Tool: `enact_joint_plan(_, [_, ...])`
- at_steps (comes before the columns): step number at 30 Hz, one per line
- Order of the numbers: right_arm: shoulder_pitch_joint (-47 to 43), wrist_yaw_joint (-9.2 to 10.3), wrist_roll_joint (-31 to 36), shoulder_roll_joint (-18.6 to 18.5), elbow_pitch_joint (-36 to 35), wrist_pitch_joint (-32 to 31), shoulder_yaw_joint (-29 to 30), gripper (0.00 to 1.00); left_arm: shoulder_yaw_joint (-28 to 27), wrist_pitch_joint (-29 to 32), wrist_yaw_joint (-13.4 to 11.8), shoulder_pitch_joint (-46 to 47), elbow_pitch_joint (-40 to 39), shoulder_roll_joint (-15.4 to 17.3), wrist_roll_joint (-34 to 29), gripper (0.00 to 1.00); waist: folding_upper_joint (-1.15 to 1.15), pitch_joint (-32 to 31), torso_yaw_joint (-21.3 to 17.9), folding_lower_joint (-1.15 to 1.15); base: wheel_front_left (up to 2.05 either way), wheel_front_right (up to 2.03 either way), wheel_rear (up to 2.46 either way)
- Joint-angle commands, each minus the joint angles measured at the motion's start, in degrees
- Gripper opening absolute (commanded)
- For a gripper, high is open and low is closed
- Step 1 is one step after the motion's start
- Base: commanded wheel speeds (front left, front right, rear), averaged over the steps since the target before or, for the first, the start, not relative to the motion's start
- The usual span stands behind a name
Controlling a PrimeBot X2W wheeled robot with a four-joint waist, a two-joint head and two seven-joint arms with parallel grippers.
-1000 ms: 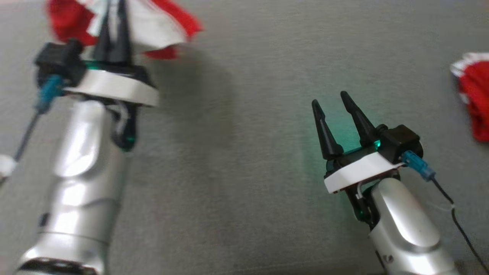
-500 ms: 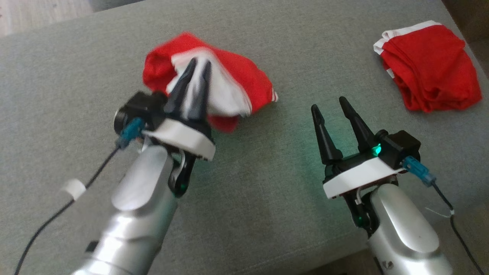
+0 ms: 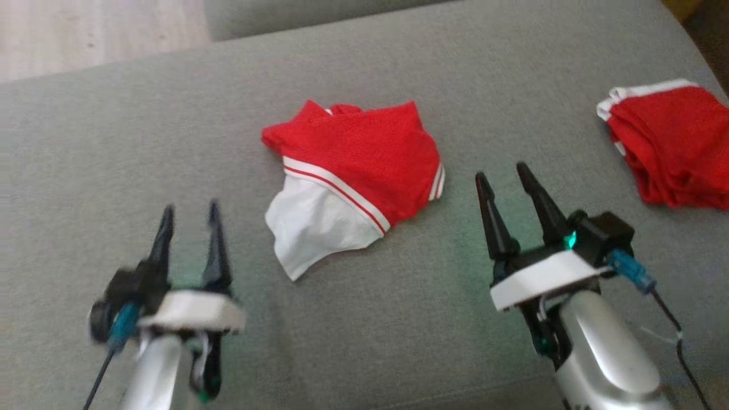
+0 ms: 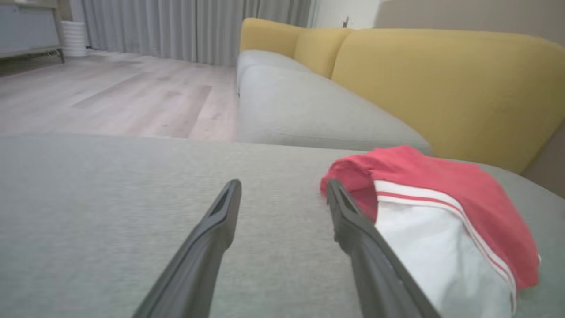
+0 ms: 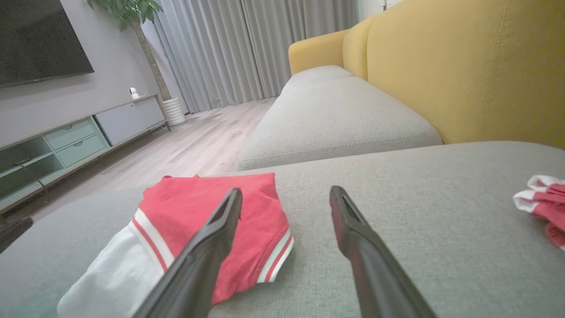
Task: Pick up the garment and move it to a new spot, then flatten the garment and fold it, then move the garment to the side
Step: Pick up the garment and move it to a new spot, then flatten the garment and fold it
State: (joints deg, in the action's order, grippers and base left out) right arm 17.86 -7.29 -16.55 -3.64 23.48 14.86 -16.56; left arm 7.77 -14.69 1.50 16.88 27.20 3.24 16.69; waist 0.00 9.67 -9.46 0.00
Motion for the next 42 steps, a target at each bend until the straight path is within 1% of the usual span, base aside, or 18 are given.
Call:
enact_joint_plan(1, [-0.6, -0.20, 0.5, 0.8, -1.3, 0.1, -0.9, 1.00, -3.1, -0.3, -0.3, -0.5, -2.9, 1.0, -1.0, 1.00, 0.00, -1.8, 1.9, 0.00, 0.00, 0.00, 0.00])
enact_joint_plan(4, [-2.0, -0.20, 0.8, 0.8, -0.8, 0.1, -0.7, 1.00, -6.7, -0.3, 0.0, -5.5, -5.3, 0.7, -3.0, 1.00, 0.00, -3.3, 3.3, 0.00, 0.00, 0.00, 0.00])
enact_joint_plan(8, [-3.8, -0.20, 1.1, 0.8, -0.2, 0.1, 0.0, 1.00, -9.8, -0.3, 0.1, -11.0, -8.0, 0.1, -5.2, 1.00, 0.00, -5.0, 4.6, 0.00, 0.00, 0.00, 0.00])
enact_joint_plan(13, [-5.1, -0.20, 1.6, 0.8, 0.4, 0.1, 0.3, 1.00, -11.5, -0.3, 0.7, -15.2, -9.3, -0.3, -5.5, 1.00, 0.00, -5.8, 5.0, 0.00, 0.00, 0.00, 0.00])
enact_joint_plan(16, [-5.0, -0.20, 2.3, 0.8, 0.1, 0.1, -0.1, 1.00, -10.7, -0.3, 0.7, -15.5, -9.3, -0.3, -4.2, 1.00, 0.00, -5.1, 5.3, 0.00, 0.00, 0.00, 0.00])
enact_joint_plan(19, [-3.8, -0.20, 3.3, 0.8, -0.6, 0.1, -4.3, 1.00, -9.0, -0.3, 0.3, -14.5, -9.2, -0.3, -3.1, 1.00, 0.00, -3.9, 6.1, 0.00, 0.00, 0.00, 0.00])
enact_joint_plan(22, [-1.6, -0.20, 3.8, 0.8, -0.2, 0.1, -12.2, 1.00, -7.1, -0.3, 0.1, -13.0, -8.8, -0.3, -2.0, 1.00, 0.00, -2.4, 7.7, 0.00, 0.00, 0.00, 0.00])
enact_joint_plan(25, [1.5, -0.20, 3.0, 0.8, 1.6, 0.1, -20.0, 1.00, -4.8, -0.3, -0.2, -11.9, -8.5, -0.3, -1.0, 1.00, 0.00, -1.0, 9.9, 0.00, 0.00, 0.00, 0.00])
enact_joint_plan(28, [4.8, -0.20, 2.1, 0.8, 5.2, 0.1, -24.9, 1.00, -2.9, -0.3, -0.4, -11.0, -8.0, -0.3, 0.1, 1.00, 0.00, 0.4, 12.6, 0.00, 0.00, 0.00, 0.00])
enact_joint_plan(31, [7.6, -0.20, 1.2, 0.8, 9.9, 0.1, -27.4, 1.00, -1.2, -0.3, -0.4, -10.2, -8.2, -0.4, 0.9, 1.00, 0.00, 1.8, 15.5, 0.00, 0.00, 0.00, 0.00])
enact_joint_plan(34, [10.2, -0.20, -0.6, 0.8, 16.0, -0.5, -29.5, 1.00, 0.1, -0.3, -0.8, -9.4, -8.4, -0.4, 2.0, 1.00, 0.00, 3.8, 18.7, 0.00, 0.00, 0.00, 0.00])
enact_joint_plan(39, [13.1, -0.20, -2.1, 0.8, 21.5, -0.6, -29.8, 1.00, 0.7, -0.3, -1.0, -8.5, -8.4, -0.4, 3.0, 1.00, 0.00, 6.0, 21.1, 0.00, 0.00, 0.00, 0.00])
enact_joint_plan(42, [14.1, -0.20, -2.7, 0.8, 24.2, -1.7, -29.5, 1.00, 1.1, -0.3, -1.2, -7.9, -8.6, -0.4, 3.6, 1.00, 0.00, 7.0, 21.7, 0.00, 0.00, 0.00, 0.00])
